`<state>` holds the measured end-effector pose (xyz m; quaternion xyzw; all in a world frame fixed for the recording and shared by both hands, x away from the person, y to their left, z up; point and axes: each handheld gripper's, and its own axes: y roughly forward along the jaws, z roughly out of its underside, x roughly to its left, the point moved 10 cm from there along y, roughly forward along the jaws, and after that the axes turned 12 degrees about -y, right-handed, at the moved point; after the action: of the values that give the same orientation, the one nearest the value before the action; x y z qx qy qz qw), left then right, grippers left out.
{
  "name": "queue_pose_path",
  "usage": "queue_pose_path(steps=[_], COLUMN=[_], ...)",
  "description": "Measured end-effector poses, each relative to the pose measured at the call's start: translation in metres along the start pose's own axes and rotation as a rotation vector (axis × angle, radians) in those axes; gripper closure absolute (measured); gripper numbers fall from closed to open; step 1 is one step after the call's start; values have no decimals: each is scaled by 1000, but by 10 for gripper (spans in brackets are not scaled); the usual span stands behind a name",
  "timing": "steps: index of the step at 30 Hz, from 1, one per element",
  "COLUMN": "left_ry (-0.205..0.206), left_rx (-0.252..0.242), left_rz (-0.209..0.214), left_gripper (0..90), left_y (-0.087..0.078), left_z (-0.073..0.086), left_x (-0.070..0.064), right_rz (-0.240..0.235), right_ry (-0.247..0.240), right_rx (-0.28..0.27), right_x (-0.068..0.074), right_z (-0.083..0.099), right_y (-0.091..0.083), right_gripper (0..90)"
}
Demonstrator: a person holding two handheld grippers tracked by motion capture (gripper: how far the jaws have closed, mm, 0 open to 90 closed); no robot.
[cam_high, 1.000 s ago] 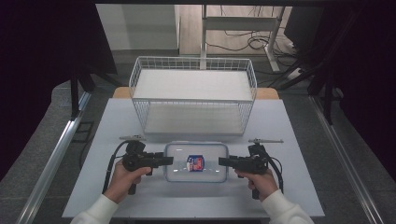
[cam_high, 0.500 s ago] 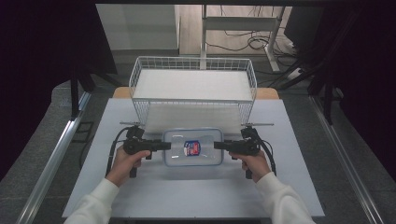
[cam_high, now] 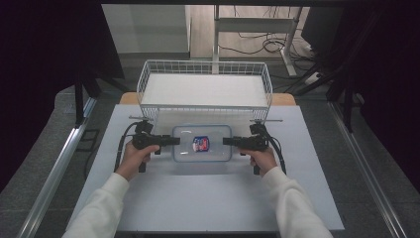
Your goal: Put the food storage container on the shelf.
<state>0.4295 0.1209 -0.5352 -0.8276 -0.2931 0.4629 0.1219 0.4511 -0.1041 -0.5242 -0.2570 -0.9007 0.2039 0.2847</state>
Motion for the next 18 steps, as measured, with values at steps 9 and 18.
queue_pose_path(steps=[9,18], left_ry=[-47,-71], left_rx=[-7,-36], left_rz=[10,-13], left_gripper=[491,482], left_y=[13,15], left_z=[-3,-6], left_x=[13,15], right_rz=[21,39], right_ry=[28,65], right_rx=[5,-26], right_x=[-16,-22], right_z=[-1,-2], right_y=[9,13], right_gripper=[478,460])
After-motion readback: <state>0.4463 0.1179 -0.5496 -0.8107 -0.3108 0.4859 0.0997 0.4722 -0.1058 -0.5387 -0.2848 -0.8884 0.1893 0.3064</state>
